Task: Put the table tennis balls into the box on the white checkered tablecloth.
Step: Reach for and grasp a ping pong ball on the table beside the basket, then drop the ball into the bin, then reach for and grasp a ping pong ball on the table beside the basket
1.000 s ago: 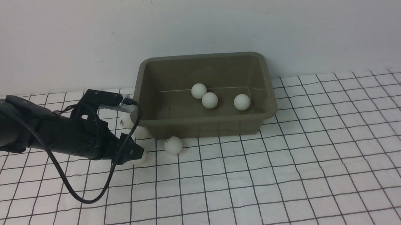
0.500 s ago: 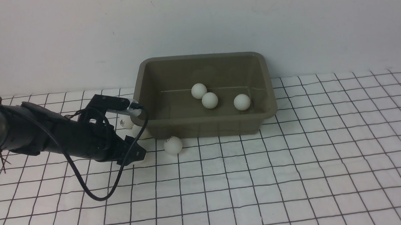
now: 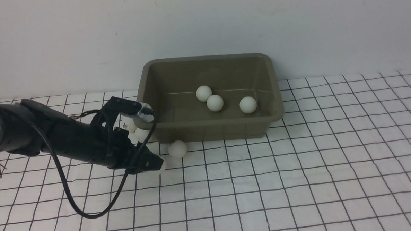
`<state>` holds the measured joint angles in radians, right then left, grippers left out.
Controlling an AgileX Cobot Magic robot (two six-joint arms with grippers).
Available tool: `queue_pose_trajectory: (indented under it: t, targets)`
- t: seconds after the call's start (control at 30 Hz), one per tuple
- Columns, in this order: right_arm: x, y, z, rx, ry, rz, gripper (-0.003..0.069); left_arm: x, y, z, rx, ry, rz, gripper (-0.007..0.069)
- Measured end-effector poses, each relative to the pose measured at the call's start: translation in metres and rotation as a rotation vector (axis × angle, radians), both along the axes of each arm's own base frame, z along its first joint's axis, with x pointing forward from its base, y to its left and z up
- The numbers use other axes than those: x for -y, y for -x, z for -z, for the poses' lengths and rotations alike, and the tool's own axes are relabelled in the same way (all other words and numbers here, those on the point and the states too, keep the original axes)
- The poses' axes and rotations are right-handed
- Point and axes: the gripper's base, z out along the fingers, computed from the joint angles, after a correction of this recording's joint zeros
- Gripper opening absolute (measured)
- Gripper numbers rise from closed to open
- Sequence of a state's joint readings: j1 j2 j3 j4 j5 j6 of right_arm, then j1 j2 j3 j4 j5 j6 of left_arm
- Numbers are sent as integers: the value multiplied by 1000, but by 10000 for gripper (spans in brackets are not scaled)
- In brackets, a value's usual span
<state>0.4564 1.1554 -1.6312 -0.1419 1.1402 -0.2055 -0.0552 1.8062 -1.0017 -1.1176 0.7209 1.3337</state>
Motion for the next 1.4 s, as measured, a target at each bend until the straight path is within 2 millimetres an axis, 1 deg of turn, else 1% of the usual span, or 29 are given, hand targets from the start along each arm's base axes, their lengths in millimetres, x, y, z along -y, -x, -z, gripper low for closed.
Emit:
queue_pose_trajectory:
  t: [0.1,0.17,0.2,0.23,0.27,0.3,0.33,0.37,0.4,0.47,0.57,0.6,0.63,0.67,0.7,0.73,0.83,0.9,0.93,1.03,1.07,1.13,1.17,1.2,1.27,1.37,1.4]
  targets:
    - [0,0,0,1,0,0,514,3,2,-24,61,49,-11,304]
    - [0,0,0,4,-1,-1,514,5,-2,-38,110,84,-32,304]
    - [0,0,-1,6,-3,-1,514,6,-7,-47,147,111,-51,304]
    - [0,0,-1,6,-3,-1,514,6,-8,-48,151,110,-52,304]
    - [0,0,-1,7,-3,-1,514,6,-16,-57,198,126,-68,304]
    - [0,0,-1,7,-3,-1,514,6,-21,-61,222,130,-75,304]
    - [0,0,-1,7,-3,-1,514,6,-23,-61,225,131,-75,304]
    - [0,0,-1,7,-3,-1,514,7,-35,-66,254,136,-79,304]
    - [0,0,-1,7,-3,-1,514,7,-36,-62,245,135,-80,304]
    - [0,0,-1,8,-4,-2,514,8,-51,-64,267,139,-80,304]
    - [0,-1,-1,15,-6,-3,514,9,-75,-54,271,138,-82,304]
    - [0,-1,-1,16,-7,-3,514,10,-85,-46,270,133,-74,304]
    - [0,-1,-1,16,-7,-3,514,11,-90,-43,275,128,-61,308]
    - [-1,-1,-1,16,-7,-3,514,11,-96,-39,282,120,-45,330]
    - [-1,-1,-1,16,-7,-3,514,12,-102,-36,283,116,-25,376]
    - [-1,-1,-2,17,-7,-3,514,13,-104,-34,283,113,-16,419]
    - [-1,-1,-2,17,-7,-3,514,13,-107,-37,280,120,-12,514]
    - [-1,-1,-2,17,-7,-3,514,14,-103,-47,282,123,2,540]
    - [-1,-1,-2,17,-7,-3,514,13,-98,-59,291,117,19,541]
    - [-1,-1,-2,17,-7,-3,514,3,-79,-94,311,72,84,518]
    - [-1,-1,-2,18,-4,-5,514,-1,-75,-101,317,50,103,510]
    - [-1,-1,-2,21,4,-9,514,-16,-64,-117,335,-22,135,491]
    - [-1,-1,-2,22,8,-11,514,-26,-61,-120,335,-51,136,485]
    - [-1,-1,-2,23,10,-12,514,-39,-59,-123,331,-64,118,479]
    - [-1,-1,-2,24,14,-14,514,-58,-59,-121,314,-71,88,478]
    - [-1,-1,-2,26,14,-15,514,-86,-63,-108,276,-78,38,478]
    - [-1,-1,-2,26,12,-17,514,-92,-65,-103,273,-85,37,478]
